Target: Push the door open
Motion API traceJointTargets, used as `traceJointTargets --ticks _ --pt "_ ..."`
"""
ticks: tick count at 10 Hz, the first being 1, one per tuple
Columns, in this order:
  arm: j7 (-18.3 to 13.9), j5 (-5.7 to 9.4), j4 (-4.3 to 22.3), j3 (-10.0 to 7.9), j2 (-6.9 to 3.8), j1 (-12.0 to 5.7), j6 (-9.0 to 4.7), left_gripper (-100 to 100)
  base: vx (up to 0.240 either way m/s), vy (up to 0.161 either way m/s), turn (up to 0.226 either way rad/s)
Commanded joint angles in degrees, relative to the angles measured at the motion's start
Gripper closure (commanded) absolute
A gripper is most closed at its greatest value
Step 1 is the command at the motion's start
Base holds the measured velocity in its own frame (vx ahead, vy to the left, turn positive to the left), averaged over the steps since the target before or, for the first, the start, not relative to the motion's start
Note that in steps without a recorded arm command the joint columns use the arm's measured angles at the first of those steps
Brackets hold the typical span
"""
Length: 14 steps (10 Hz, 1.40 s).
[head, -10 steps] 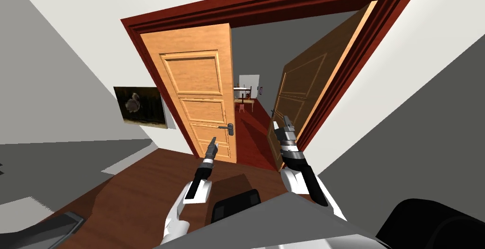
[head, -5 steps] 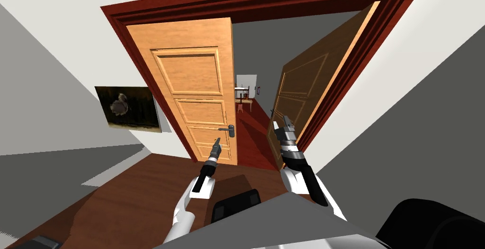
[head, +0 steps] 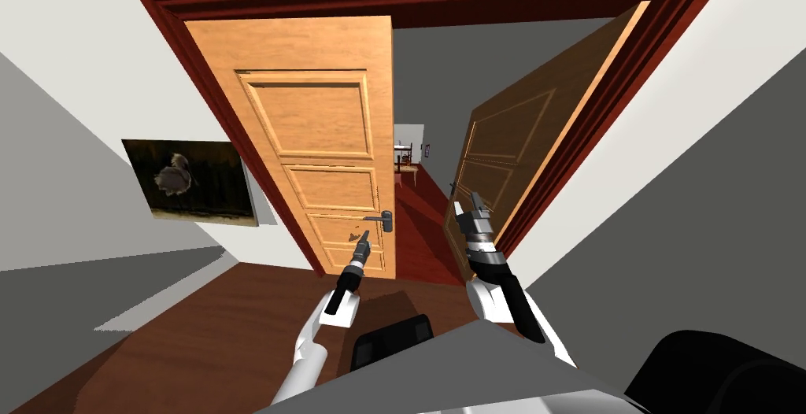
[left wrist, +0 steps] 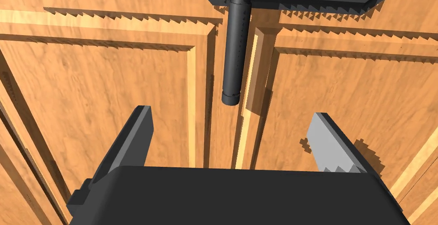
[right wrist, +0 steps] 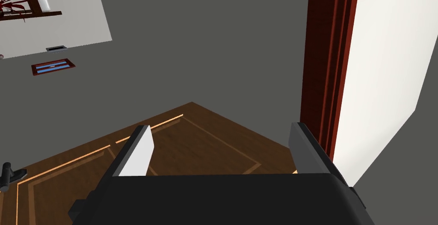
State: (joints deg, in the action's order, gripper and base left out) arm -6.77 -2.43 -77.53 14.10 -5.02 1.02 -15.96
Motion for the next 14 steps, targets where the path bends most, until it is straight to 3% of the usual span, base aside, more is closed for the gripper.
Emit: traceJointTargets --ticks 1,9,10,14 --pt "0.09 0.04 0.59 -0.26 0.04 -0.28 -0.26 -100 0.188 -0.063 -0.034" --pt "0.48 0.22 3.34 -1.49 0.89 -1.51 -1.43 -100 0.188 -0.052 -0.022" --pt "0.48 0.22 3.34 -1.49 0.89 -1.51 -1.43 100 -0.010 0.003 0.003" --pt "0.48 0.22 3.34 -1.49 0.89 -1.51 -1.43 100 -0.019 0.006 -0.002"
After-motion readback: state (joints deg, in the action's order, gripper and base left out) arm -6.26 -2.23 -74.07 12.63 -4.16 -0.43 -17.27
